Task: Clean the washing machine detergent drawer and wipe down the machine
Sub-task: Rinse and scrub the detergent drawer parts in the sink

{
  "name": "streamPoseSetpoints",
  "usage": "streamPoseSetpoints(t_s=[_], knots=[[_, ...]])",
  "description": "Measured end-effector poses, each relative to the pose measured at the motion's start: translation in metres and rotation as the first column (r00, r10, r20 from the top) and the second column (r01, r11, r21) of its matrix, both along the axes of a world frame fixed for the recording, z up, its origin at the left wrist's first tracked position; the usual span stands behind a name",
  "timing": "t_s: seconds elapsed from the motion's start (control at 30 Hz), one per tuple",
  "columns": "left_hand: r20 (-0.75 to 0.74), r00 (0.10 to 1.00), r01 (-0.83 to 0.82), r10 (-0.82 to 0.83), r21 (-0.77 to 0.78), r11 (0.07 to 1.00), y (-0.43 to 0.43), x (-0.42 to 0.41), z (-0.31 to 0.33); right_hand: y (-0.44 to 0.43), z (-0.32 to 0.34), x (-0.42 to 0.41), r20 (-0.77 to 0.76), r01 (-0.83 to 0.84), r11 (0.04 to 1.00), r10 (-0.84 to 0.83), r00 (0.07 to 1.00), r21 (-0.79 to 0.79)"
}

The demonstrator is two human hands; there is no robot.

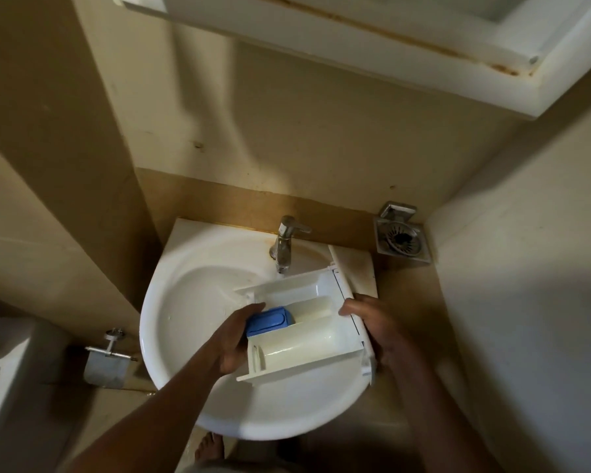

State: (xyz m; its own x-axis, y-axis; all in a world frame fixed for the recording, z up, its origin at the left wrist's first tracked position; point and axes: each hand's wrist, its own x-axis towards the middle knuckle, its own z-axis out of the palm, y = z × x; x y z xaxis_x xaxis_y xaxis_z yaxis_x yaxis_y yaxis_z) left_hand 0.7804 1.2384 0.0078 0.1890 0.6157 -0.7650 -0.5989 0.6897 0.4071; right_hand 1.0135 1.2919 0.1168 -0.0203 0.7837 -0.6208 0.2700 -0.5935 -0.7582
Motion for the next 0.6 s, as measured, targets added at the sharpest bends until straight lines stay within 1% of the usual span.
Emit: streamPoseSetpoints(t_s=[0.07,0.13,0.2,0.27,0.33,0.4,0.5,0.6], knots=[[-0.021,1.000,0.006,-0.006,0.023,1.000,-0.006,-0.015,0.007,0.009,-0.015,0.011,-0.096,-0.045,0.990,0.032,0.995,-0.135],[-0.003,1.000,0.013,-0.013,0.041,0.999,-0.015,-0.027,0.016,0.017,-0.031,0.017,-0.161,-0.112,0.961,0.072,0.984,-0.251],[0.028,1.000,0.012,-0.014,0.067,0.998,-0.027,-0.034,0.024,0.026,-0.043,0.018,-0.153,-0.160,0.939,0.117,0.981,-0.305],[0.014,1.000,0.012,-0.013,0.073,0.997,-0.040,-0.035,0.030,0.036,-0.051,0.013,-0.140,-0.217,0.917,0.180,0.974,-0.334],[-0.060,0.998,0.007,-0.003,0.069,0.998,-0.053,-0.030,0.033,0.048,-0.058,0.005,-0.144,-0.334,0.888,0.303,0.942,-0.314],[-0.126,0.992,-0.008,0.019,0.085,0.996,-0.064,-0.022,0.033,0.062,-0.065,-0.005,-0.116,-0.451,0.850,0.436,0.892,-0.271],[-0.188,0.979,-0.061,0.083,0.122,0.991,-0.079,-0.006,0.030,0.078,-0.072,-0.027,0.024,-0.593,0.783,0.607,0.794,-0.186],[-0.161,0.959,-0.218,0.233,0.108,0.970,-0.088,0.012,0.028,0.086,-0.077,-0.055,0.173,-0.636,0.767,0.640,0.749,-0.085]])
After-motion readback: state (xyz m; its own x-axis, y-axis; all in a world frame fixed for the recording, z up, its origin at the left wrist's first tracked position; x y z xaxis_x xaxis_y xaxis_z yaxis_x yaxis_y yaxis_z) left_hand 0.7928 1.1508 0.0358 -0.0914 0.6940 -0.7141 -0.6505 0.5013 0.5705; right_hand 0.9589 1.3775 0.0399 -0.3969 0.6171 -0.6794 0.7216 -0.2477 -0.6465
